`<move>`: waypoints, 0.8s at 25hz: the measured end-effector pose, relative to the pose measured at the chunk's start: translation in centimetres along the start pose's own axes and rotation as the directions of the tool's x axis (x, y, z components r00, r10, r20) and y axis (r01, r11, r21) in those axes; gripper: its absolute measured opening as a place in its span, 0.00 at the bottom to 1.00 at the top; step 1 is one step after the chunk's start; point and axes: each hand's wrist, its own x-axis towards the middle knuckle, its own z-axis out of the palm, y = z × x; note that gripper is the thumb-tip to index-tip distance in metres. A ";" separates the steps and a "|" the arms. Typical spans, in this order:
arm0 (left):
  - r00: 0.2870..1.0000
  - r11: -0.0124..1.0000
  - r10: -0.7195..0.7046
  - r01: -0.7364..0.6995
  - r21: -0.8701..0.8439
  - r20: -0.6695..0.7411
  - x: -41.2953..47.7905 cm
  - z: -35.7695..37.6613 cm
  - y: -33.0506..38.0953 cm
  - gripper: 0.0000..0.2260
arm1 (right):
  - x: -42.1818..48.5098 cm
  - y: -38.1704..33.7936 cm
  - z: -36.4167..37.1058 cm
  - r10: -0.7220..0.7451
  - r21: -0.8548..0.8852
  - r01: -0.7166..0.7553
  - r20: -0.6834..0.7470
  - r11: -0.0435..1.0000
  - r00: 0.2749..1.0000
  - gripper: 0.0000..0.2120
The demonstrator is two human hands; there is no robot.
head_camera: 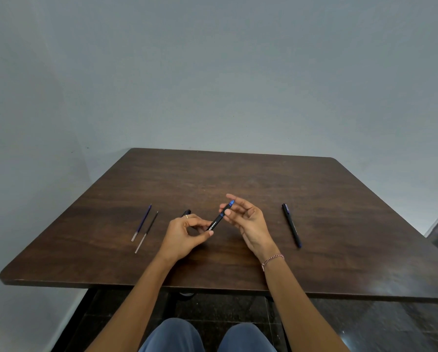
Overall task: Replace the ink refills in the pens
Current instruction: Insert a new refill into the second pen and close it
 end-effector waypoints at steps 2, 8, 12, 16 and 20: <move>1.000 1.000 0.000 0.001 -0.019 0.023 0.0 0.0 0.0 0.13 | 0.1 0.1 0.1 0.007 -0.087 -0.011 -0.042 0.996 0.999 0.17; 0.999 0.999 -0.031 0.032 -0.006 0.041 0.1 -0.1 -0.1 0.13 | 0.5 -0.2 -0.1 0.066 0.199 -0.081 0.078 0.977 0.995 0.21; 0.999 1.000 -0.026 0.026 0.015 0.045 0.1 -0.1 0.0 0.13 | 0.4 -0.3 -0.5 0.073 0.258 -0.107 0.135 0.960 0.988 0.21; 0.998 0.999 -0.035 0.035 0.015 0.044 0.1 -0.1 0.1 0.13 | 0.3 -0.5 -0.4 0.088 0.174 -0.090 0.017 0.981 0.996 0.19; 0.998 0.999 -0.039 0.038 0.018 0.044 0.0 -0.2 0.2 0.14 | 0.2 -0.4 -0.2 0.095 0.105 -0.090 -0.046 0.990 0.994 0.24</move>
